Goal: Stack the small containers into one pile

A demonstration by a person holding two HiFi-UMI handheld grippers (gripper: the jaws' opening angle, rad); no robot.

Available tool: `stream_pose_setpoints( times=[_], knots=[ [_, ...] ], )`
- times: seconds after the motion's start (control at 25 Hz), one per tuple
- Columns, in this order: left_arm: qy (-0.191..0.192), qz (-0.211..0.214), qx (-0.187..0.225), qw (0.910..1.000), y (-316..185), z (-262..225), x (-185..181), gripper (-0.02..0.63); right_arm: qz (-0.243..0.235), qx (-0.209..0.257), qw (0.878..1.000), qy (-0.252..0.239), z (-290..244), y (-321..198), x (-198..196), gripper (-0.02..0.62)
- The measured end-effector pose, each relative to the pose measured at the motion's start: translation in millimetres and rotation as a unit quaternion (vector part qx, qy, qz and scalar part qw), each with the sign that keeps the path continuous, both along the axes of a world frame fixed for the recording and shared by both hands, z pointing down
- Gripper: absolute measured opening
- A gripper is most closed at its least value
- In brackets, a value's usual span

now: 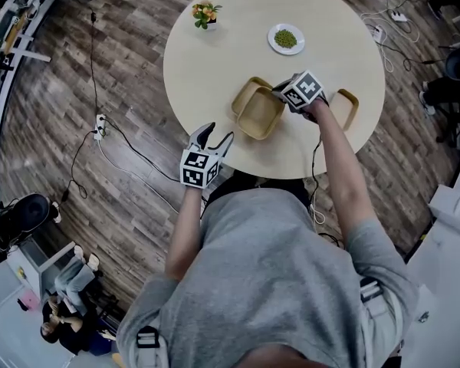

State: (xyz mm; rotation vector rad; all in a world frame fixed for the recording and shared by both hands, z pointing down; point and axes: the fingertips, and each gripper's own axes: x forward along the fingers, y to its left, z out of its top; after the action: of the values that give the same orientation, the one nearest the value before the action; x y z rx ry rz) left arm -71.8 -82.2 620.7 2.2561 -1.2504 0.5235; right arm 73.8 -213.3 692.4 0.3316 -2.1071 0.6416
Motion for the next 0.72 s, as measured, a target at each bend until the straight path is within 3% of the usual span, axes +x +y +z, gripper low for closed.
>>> stream_pose_setpoints(
  times=[0.72],
  knots=[
    [-0.002, -0.015, -0.015, 0.9998, -13, 10, -20, 0.267, 0.028, -0.037, 0.999, -0.014, 20, -44, -18, 0.017]
  ],
)
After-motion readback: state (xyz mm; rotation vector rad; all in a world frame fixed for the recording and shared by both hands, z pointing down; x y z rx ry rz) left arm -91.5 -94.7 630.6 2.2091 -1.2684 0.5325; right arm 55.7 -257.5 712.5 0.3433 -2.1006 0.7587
